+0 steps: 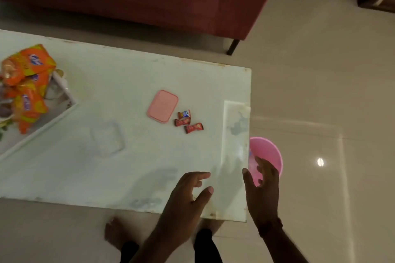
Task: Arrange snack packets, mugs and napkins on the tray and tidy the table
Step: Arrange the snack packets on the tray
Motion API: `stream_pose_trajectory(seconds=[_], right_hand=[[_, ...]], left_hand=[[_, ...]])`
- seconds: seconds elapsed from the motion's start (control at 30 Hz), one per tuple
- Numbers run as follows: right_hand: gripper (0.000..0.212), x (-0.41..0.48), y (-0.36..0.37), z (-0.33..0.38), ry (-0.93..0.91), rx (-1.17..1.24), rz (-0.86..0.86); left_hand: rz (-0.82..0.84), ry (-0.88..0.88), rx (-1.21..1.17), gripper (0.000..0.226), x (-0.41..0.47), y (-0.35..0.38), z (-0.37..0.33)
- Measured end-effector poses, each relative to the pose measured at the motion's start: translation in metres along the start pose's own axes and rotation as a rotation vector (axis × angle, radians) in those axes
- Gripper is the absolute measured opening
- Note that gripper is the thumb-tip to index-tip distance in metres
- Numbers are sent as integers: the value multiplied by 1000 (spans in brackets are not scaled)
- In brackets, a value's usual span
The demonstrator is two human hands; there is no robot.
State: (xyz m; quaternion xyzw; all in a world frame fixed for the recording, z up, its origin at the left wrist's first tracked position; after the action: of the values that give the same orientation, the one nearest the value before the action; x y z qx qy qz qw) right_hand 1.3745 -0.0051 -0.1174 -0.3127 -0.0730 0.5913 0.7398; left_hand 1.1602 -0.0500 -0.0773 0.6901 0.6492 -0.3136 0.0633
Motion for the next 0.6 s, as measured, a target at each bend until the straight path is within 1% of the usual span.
stream_pose_trajectory(seconds=[0.17,0.37,0.5,0.6], right_hand=[[53,-41,71,74,-132,15,64],[55,-77,173,161,-220,52,88],[56,-94,237,213,-231,96,112],[55,-97,283,245,-267,101,149]], left_hand=[[-129,42,12,27,-7,-122,25],[-246,53,11,25,-30,-265,59],[-321,60,18,25,-40,-345,80],[-357,53,31,25,-34,-392,96]])
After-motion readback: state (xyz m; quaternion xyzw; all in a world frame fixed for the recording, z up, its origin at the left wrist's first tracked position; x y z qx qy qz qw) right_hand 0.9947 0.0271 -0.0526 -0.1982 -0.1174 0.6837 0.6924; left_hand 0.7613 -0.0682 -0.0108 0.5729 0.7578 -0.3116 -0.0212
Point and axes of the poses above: each hand's wrist, its own x-axis towards the middle knuckle, its own y-axis out of the palm, z = x × y, the point moved 4 cm from there along x, towards the middle knuckle, and after that the axes turned 7 degrees about x, right-handed, at the moved point
